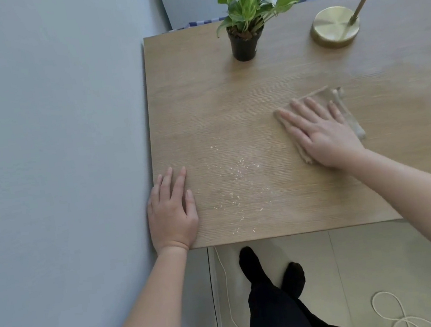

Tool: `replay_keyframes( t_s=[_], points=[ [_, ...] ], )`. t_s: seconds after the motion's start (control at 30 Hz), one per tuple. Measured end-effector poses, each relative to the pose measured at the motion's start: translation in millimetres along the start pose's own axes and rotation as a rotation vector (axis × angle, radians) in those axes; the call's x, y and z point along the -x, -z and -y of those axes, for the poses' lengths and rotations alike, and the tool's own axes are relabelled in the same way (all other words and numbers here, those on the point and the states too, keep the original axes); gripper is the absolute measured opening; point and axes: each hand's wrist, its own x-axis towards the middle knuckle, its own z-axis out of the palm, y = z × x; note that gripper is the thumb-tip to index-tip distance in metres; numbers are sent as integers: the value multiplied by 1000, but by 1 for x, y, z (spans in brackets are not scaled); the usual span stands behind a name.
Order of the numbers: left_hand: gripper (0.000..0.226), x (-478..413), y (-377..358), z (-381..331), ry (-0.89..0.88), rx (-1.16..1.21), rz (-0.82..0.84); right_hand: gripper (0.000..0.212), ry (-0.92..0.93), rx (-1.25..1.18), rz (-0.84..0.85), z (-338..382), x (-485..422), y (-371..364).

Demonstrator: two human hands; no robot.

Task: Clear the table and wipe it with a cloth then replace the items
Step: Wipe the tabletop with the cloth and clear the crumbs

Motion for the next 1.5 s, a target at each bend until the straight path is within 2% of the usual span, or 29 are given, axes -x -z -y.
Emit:
replay_keyframes(
  t_s=[0.1, 0.17, 0.23, 0.3, 0.37, 0.43, 0.5, 0.6, 0.67, 0.73, 0.8, 0.9, 0.97, 1.03, 1.1, 1.17, 1.27, 1.33, 1.4, 1.5],
  points=[
    [55, 1, 0, -1, -4, -1, 5, 57, -244, -69, -90, 14, -50, 8],
    [55, 0, 1, 0, -2, 3, 0, 60, -311, -116, -83, 45, -85, 9],
    [55, -1, 2, 0, -2, 7, 8, 60, -226, -101, -49, 81, -101, 2],
    [55, 0, 1, 0, 6, 3, 13, 58, -42, -64, -34, 105, -93, -10],
    [55, 1, 1, 1, 14, 2, 10, 55, 133, -23, 11, 107, -62, -22],
    [55, 3, 2, 1, 13, 1, 13, 53, 217, 10, 33, 84, -27, -26],
    [55, 1, 2, 1, 14, 6, 10, 51, 185, 21, 22, 51, -15, -15],
    [55, 1, 1, 0, 15, 10, 16, 54, -31, -5, -44, 26, -40, 2],
    [55, 1, 1, 1, 14, 7, 15, 57, -162, -55, -76, 37, -71, 5],
    [55, 1, 0, 2, 12, 7, 14, 59, -195, -86, -63, 63, -99, 4],
    [56, 1, 0, 3, 9, 10, 18, 57, -102, -84, -24, 96, -113, -3],
    [58, 1, -1, 4, 18, 6, 18, 54, 162, -72, 41, 136, -92, -21],
    [60, 0, -2, 6, 20, 10, 16, 51, 332, -35, 88, 136, -45, -32],
    [61, 0, -2, 6, 14, 15, 20, 48, 427, 26, 101, 104, 0, -34],
    [61, -1, -3, 6, 15, 14, 23, 47, 432, 71, 125, 63, 17, -23],
    [61, -1, -3, 5, 17, 11, 29, 47, 351, 73, 114, 37, 3, -8],
    [60, -2, -2, 5, 20, 9, 30, 49, 135, 14, 22, 47, -44, 3],
    [60, -2, -3, 5, 21, 11, 30, 53, 53, -19, -14, 75, -75, -4],
    [60, -2, -4, 6, 20, 13, 33, 54, 76, -32, 4, 108, -85, -16],
    [60, -1, -3, 7, 21, 15, 24, 51, 305, 14, 68, 136, -41, -40]
  ],
)
